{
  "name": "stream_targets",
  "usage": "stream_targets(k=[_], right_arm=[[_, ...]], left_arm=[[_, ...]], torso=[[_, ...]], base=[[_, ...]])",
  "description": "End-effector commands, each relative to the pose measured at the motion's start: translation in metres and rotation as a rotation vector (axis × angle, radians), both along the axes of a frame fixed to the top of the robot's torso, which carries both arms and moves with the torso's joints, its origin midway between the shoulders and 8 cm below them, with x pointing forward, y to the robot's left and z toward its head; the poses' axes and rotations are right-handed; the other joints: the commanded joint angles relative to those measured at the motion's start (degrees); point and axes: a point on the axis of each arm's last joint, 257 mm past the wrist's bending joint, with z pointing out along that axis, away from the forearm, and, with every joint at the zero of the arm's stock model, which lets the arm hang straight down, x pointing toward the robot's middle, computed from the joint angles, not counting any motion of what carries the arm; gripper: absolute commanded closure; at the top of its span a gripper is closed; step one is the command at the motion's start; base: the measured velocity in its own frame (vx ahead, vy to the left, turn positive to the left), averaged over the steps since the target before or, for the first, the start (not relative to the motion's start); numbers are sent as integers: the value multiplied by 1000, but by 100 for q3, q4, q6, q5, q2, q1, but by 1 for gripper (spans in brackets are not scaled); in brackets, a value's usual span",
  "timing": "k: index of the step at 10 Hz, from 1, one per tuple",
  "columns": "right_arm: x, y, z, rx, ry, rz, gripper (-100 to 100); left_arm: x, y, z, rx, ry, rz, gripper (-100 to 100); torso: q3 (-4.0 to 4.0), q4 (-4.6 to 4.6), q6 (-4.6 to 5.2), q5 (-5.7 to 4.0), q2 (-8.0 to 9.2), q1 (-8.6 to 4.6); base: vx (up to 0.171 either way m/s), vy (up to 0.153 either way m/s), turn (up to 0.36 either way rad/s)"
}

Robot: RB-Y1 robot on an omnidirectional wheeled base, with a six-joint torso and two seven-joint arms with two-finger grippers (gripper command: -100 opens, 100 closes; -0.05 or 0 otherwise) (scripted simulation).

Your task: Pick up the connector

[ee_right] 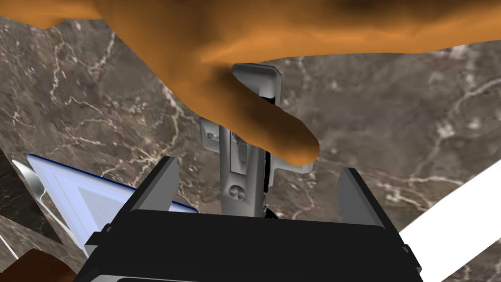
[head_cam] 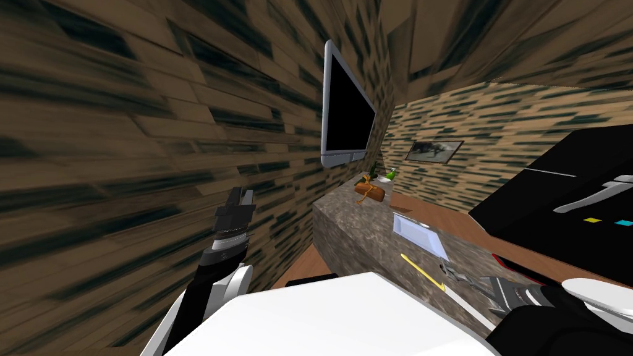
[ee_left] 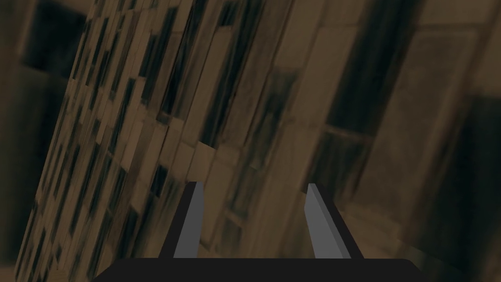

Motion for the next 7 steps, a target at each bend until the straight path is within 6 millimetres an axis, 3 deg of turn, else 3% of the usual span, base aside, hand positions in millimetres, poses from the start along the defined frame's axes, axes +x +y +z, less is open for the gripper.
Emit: stream_targets(k=[1,5,6,7], right_arm=[[0,0,0,0,0,0,100],[-1,1,-1,3,1,0,100],[0,1,-1,2,1,0,0],[9,0,6,1,1,19,100]], left_arm=[[0,0,0,0,0,0,0],[0,0,0,0,0,0,0],[0,0,0,0,0,0,0],[0,0,0,0,0,0,0]], torso=[[0,0,0,0,0,0],[-5,-1,-3,3,-9,5],[-6,-2,-2,3,-10,5],[-6,-2,-2,3,-10,5]], base=[[0,0,0],[0,0,0],[0,0,0],[22,18,-216]])
